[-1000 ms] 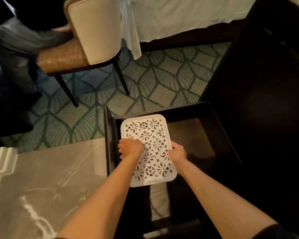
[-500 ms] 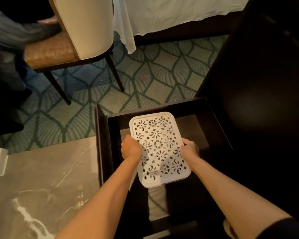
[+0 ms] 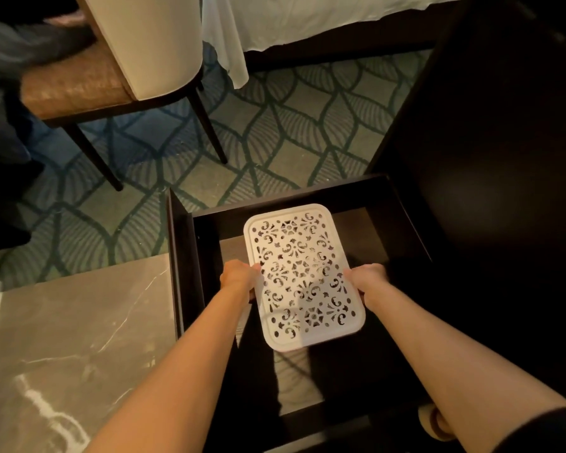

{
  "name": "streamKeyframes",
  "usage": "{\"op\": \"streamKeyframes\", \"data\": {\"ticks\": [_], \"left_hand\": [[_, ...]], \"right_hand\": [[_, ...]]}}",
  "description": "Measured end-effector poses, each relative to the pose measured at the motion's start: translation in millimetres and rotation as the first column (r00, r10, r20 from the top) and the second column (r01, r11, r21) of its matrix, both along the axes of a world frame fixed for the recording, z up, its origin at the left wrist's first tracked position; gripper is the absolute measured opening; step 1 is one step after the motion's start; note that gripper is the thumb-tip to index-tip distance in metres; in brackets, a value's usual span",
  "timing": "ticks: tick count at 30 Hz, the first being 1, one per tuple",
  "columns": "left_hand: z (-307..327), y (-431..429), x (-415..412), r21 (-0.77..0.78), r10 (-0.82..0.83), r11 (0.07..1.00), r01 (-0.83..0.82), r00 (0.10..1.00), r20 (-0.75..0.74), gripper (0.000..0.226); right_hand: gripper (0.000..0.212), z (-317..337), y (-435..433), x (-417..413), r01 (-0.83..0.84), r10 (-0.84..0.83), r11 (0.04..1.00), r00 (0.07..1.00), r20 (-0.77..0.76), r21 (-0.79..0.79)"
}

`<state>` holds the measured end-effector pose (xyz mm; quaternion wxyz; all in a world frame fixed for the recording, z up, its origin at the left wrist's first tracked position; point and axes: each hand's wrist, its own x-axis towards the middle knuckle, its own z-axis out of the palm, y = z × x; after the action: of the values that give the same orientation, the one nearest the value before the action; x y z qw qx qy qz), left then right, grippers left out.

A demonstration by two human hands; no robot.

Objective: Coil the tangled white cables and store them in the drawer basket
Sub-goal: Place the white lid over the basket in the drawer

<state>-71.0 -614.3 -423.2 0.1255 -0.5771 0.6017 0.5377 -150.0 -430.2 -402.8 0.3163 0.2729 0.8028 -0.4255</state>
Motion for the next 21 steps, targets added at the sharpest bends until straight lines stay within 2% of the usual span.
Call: {"op": "streamKeyframes", "data": {"ticks": [2, 6, 8, 12, 16, 21], "left_hand": [[2, -3, -4, 0.015, -0.04, 0.999, 0.04, 0.999, 0.01, 0.016], [3, 1, -3, -0.135, -0.17, 0.977, 0.165, 0.985, -0.028, 0.008], [-3, 3, 4, -0.16, -0.194, 0.971, 0.178, 0.976, -0.095, 0.021], [-10, -1, 14, -0.191, -0.152, 0.975, 0.11, 0.962, -0.225, 0.022], [-10, -10, 10, -0.206, -0.126, 0.975, 0.076, 0.963, -0.238, 0.022], [-8, -9, 5, -0.152, -0.068, 0.988, 0.037, 0.976, -0.205, 0.022]], "right_hand": [[0.025, -1, -1, -2, 0.024, -0.023, 1.0, 0.999, 0.022, -0.006], [0.017, -4, 0, -4, -0.009, 0.009, 1.0, 1.0, 0.022, -0.016], [0.018, -4, 1, -6, -0.012, 0.012, 1.0, 1.0, 0.014, -0.019], [0.023, -5, -6, -11, -0.042, 0.041, 0.999, 0.999, -0.006, -0.026], [0.03, -5, -10, -15, -0.054, 0.054, 0.998, 0.999, 0.006, -0.033], [0.025, -2, -6, -16, -0.056, 0.057, 0.997, 0.998, 0.012, -0.047]]}}
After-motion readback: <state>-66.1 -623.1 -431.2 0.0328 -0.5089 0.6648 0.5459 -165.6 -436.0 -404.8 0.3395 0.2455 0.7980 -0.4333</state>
